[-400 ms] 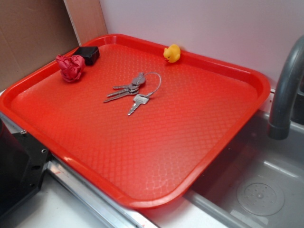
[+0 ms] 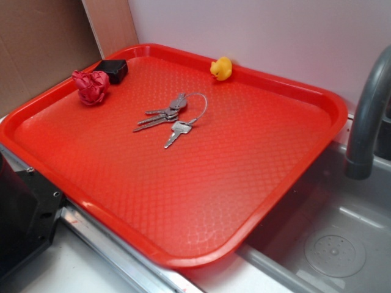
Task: Grab the red paper.
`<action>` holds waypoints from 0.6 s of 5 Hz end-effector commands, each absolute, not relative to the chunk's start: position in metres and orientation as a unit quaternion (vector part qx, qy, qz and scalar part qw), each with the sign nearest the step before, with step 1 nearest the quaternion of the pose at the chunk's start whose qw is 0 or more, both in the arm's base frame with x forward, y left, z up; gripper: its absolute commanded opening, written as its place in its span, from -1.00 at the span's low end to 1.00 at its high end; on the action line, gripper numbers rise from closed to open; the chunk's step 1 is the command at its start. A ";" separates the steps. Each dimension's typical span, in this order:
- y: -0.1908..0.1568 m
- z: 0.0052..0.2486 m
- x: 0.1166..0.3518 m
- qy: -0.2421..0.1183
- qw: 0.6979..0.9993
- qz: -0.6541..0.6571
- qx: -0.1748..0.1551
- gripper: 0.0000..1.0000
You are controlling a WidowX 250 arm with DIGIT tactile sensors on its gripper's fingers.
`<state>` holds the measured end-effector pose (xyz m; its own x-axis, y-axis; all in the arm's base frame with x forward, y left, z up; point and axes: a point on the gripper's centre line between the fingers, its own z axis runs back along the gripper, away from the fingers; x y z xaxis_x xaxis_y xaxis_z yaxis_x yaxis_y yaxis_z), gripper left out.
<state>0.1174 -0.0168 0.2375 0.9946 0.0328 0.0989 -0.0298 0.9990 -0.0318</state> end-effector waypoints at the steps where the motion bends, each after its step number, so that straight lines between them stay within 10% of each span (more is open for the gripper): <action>1: 0.075 0.157 0.137 -0.040 0.976 0.213 0.036 1.00; 3: 0.102 0.092 0.172 -0.034 0.971 0.234 0.043 1.00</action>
<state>0.1735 0.0980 0.0857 0.8893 0.4536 0.0574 -0.4568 0.8871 0.0669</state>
